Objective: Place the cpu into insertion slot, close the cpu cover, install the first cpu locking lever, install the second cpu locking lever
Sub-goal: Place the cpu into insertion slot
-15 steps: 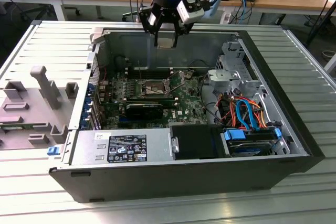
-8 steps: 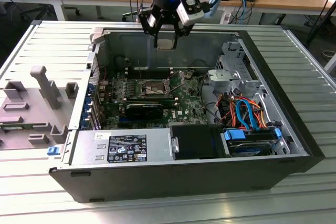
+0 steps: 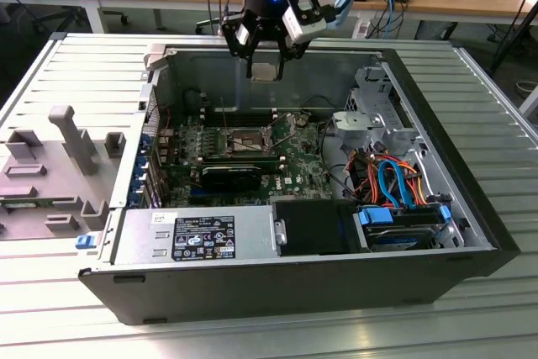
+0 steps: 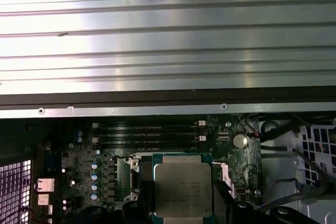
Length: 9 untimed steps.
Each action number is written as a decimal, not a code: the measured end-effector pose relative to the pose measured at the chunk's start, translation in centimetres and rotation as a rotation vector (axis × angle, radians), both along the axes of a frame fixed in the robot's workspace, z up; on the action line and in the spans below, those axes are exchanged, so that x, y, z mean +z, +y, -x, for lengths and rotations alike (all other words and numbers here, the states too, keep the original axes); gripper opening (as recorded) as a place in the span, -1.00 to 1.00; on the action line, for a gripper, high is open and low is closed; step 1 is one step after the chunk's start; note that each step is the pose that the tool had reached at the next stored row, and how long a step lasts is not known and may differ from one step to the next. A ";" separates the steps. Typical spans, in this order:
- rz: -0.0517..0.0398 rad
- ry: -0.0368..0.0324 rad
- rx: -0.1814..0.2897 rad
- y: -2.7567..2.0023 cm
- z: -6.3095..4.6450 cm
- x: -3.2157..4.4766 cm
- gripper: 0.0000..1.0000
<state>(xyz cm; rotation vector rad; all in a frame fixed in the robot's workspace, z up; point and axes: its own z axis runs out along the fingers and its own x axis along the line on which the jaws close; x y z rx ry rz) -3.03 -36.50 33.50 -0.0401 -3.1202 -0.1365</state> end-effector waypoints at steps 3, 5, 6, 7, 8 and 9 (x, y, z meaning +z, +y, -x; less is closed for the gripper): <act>0.0000 0.0000 0.000 -0.04 0.0 -0.04 0.08; 0.0000 0.0000 0.000 -0.08 0.0 -0.06 0.08; 0.0000 0.0000 0.000 -0.09 0.0 -0.08 0.08; 0.0000 0.0000 0.000 -0.12 0.0 -0.10 0.08; -0.0001 0.0000 0.000 -0.13 0.0 -0.11 0.08; 0.0000 0.0000 0.000 -0.13 0.0 -0.11 0.08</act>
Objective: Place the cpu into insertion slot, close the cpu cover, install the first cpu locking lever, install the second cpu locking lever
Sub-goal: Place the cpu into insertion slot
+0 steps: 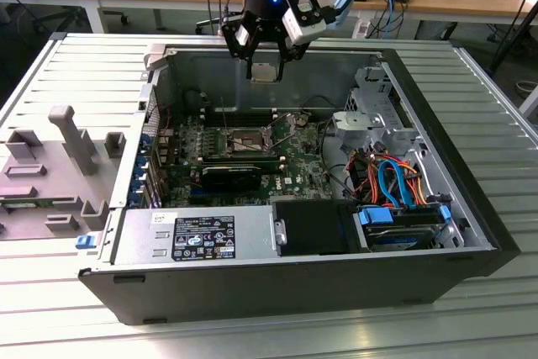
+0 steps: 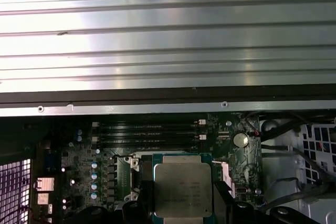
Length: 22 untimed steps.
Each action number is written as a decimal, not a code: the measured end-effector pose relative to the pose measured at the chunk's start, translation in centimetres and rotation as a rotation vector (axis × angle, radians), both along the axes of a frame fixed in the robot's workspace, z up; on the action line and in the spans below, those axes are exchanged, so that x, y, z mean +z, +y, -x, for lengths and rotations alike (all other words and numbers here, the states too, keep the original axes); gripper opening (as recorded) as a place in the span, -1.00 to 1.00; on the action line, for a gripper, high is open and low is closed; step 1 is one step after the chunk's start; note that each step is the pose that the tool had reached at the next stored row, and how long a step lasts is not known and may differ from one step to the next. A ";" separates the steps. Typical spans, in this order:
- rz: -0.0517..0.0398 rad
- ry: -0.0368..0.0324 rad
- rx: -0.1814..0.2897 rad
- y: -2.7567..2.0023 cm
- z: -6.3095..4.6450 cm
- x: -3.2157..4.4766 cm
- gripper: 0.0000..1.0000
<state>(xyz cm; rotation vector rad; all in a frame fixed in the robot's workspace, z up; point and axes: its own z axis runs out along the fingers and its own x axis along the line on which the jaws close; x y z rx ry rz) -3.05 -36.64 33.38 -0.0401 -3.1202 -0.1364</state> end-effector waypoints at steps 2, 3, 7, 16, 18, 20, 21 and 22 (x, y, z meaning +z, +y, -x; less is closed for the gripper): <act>0.0000 0.0000 0.000 -0.02 0.0 -0.02 0.08; 0.0001 0.0001 0.000 -0.03 0.0 -0.03 0.08; 0.0000 0.0000 0.000 -0.13 0.0 -0.15 0.08; 0.0000 0.0000 0.000 -0.24 0.0 -0.26 0.08; 0.0000 0.0000 0.000 -0.28 0.0 -0.32 0.08; 0.0000 0.0000 0.000 -0.33 0.0 -0.40 0.08; -0.0001 0.0000 0.000 -0.34 0.0 -0.41 0.08; 0.0000 0.0000 0.000 -0.36 0.0 -0.43 0.08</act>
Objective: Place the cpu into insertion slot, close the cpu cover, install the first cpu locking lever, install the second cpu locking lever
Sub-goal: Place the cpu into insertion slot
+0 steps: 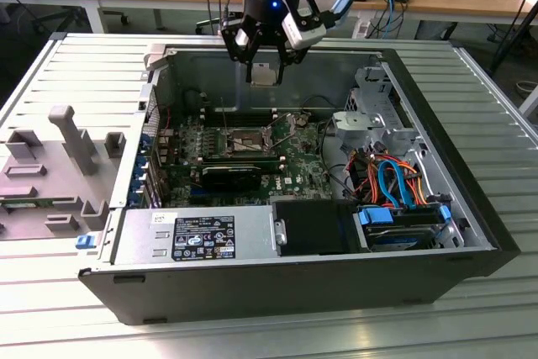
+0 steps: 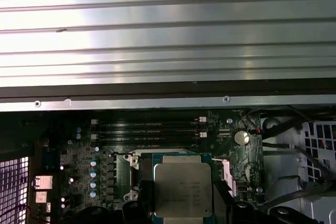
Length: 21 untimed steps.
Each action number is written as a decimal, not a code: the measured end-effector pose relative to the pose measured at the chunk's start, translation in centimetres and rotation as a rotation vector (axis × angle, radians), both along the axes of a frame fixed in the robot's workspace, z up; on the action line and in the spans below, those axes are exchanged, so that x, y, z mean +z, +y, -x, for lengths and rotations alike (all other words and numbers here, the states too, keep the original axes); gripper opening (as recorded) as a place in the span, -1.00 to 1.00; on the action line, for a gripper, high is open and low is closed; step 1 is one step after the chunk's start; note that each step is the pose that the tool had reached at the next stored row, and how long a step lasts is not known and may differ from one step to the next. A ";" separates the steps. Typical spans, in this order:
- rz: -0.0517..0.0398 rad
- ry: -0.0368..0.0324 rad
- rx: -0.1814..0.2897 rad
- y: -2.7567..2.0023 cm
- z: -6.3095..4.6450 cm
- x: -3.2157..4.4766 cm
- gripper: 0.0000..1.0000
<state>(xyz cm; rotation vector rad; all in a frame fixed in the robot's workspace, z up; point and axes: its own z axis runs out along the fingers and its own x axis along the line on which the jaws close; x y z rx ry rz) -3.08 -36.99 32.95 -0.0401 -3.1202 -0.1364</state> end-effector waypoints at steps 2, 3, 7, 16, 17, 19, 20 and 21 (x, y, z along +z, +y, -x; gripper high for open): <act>0.0000 0.0000 0.000 -0.03 0.0 -0.04 0.08; 0.0000 0.0000 0.000 -0.05 0.0 -0.06 0.08; 0.0001 0.0000 0.000 -0.10 0.0 -0.12 0.08; 0.0004 0.0000 0.000 -0.19 0.0 -0.33 0.08; 0.0003 0.0000 0.000 -0.20 0.0 -0.34 0.08; 0.0005 0.0000 0.000 -0.26 0.0 -0.47 0.08; 0.0006 0.0000 0.000 -0.26 0.0 -0.49 0.08; 0.0006 0.0000 0.000 -0.27 0.0 -0.50 0.08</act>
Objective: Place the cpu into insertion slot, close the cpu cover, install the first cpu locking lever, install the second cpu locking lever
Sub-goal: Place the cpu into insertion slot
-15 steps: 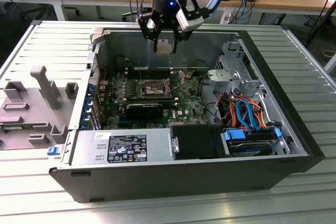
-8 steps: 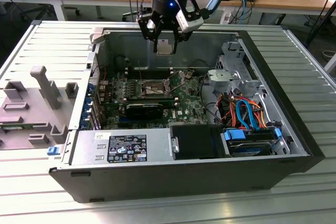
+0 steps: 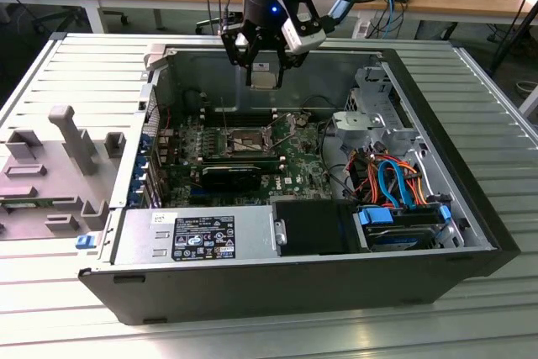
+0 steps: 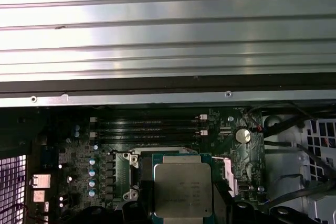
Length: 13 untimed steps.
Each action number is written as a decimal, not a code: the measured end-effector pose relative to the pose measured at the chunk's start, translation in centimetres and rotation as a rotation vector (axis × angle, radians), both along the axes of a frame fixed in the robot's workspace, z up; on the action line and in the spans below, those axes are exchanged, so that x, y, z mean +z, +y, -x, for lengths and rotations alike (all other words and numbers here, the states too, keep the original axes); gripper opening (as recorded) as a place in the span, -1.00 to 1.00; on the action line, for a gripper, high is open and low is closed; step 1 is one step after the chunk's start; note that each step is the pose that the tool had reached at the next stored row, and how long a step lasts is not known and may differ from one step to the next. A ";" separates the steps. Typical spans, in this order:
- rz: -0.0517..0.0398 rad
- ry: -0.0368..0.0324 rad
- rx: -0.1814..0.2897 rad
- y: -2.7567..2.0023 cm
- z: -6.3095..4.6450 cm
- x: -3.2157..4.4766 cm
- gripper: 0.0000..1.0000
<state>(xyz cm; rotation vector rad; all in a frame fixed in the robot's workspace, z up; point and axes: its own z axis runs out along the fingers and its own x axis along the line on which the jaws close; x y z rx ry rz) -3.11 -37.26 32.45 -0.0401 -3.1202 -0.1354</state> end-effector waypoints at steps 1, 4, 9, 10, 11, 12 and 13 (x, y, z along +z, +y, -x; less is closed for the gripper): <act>-0.0001 0.0000 0.000 -0.01 0.0 -0.02 0.08; 0.0002 0.0000 0.000 -0.04 0.0 -0.09 0.08; 0.0002 0.0000 0.000 -0.14 0.0 -0.28 0.08; 0.0002 0.0001 0.000 -0.15 0.0 -0.29 0.08; 0.0003 0.0000 0.000 -0.17 0.0 -0.33 0.08; 0.0004 0.0000 0.000 -0.19 0.0 -0.36 0.08; 0.0003 0.0000 0.000 -0.20 0.0 -0.39 0.08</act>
